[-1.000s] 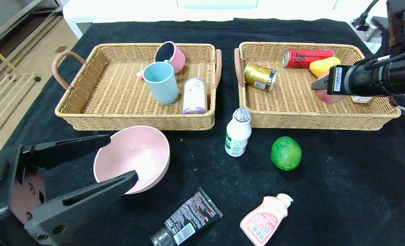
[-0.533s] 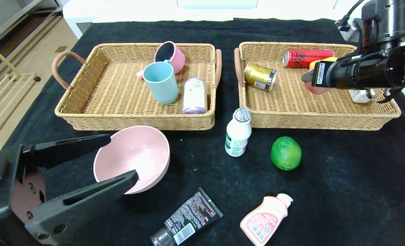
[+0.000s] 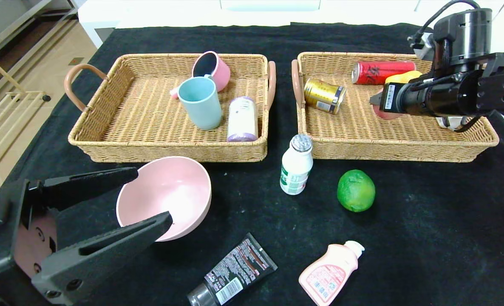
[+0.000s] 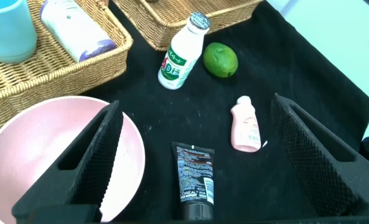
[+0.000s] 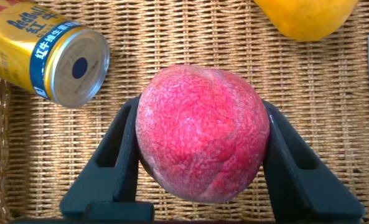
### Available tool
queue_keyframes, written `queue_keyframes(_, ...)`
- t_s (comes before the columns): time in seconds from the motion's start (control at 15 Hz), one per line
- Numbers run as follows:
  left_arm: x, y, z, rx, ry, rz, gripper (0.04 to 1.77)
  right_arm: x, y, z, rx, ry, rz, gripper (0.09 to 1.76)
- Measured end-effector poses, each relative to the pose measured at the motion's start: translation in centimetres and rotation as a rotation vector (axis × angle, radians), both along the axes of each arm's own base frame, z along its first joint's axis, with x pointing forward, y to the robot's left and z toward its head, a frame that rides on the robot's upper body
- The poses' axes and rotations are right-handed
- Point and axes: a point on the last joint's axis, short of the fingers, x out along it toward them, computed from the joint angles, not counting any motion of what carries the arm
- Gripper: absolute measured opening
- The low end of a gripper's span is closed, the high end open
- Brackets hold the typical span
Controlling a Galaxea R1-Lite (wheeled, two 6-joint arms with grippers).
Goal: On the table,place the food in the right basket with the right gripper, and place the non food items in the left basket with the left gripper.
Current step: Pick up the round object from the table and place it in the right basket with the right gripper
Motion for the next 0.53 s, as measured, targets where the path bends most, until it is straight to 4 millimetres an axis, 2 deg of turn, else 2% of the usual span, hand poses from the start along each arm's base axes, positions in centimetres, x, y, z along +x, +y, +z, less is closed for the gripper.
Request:
queue_keyframes(0.13,0.00,0.00,0.04,-0.001,-0.002,0.000,1.72,0.02,0.04,-0.11,-0.001,0.002,0.001,1.16)
queue_keyframes(0.53,-0.05,0.03,0.14,-0.004,-0.006,0.000,1.72,-0.10,0.11,-0.16,-0.002,0.007,0.003,1.44)
